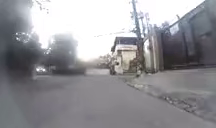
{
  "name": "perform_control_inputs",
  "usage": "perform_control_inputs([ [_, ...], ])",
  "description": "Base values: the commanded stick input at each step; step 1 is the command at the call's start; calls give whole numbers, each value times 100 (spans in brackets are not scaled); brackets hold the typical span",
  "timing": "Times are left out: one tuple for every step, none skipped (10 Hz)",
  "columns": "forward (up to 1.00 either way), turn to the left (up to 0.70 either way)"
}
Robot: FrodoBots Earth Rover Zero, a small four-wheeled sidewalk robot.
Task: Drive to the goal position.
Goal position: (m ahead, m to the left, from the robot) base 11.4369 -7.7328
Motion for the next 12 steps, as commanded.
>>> perform_control_inputs([
  [100,0],
  [100,0],
  [100,0],
  [100,0],
  [100,0],
  [100,0],
  [100,0],
  [100,0],
  [100,0],
  [100,-27],
  [100,-38],
  [100,-40],
])
